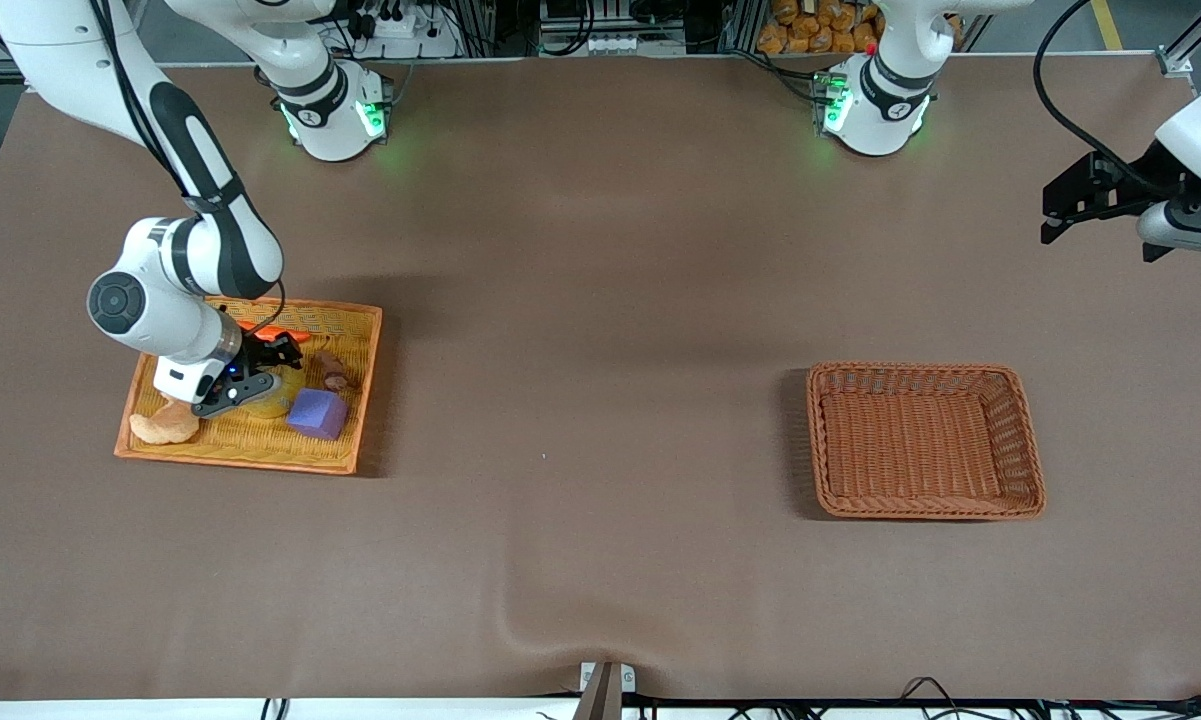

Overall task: Transfer tape with both arms
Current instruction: 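Lower the right gripper onto the yellow tape roll and grasp it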

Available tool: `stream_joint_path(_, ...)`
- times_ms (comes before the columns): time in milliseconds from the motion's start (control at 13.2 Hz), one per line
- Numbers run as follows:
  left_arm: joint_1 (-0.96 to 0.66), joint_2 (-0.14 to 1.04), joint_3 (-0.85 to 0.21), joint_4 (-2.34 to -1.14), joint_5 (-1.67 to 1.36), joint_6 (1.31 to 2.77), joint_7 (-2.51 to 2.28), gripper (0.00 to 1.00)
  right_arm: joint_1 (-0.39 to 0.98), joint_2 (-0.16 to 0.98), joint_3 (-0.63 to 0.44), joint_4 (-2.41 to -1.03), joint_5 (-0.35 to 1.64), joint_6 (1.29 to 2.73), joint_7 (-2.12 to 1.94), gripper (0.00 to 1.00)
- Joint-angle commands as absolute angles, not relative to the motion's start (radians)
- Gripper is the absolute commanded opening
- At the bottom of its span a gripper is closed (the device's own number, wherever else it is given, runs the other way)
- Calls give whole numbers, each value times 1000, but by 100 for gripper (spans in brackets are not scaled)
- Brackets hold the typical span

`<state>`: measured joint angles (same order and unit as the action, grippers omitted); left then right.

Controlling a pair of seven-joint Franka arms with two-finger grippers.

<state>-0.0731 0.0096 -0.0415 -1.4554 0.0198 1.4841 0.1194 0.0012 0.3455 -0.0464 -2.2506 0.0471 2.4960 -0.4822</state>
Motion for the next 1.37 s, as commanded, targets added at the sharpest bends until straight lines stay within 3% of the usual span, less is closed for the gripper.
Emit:
stream_joint_path(0,-69,3,-40,-1460,6,1490,138,100,0,350,-45,-2252,67,2507,-503,38)
stream_joint_path(152,-71,2,-40,-1460,5,1489,138,100,8,348,-46,-2246,67,2496,-494,0)
stream_joint_path(455,-72,2,-44,-1460,5,1489,138,100,8,327,-46,-2212,67,2441,-499,0)
stream_joint_path(910,-74,9,-46,-1463,5,1462,133,100,29,252,-43,-1798,67,1845,-491,0)
stream_joint_path(1062,-72,9,-46,-1463,2,1434,133,100,107,241,-41,-1697,104,1757,-445,0)
stream_joint_path(1290,-67,21,-37,-1462,-46,1433,133,100,315,258,-37,-1605,159,1761,-208,0)
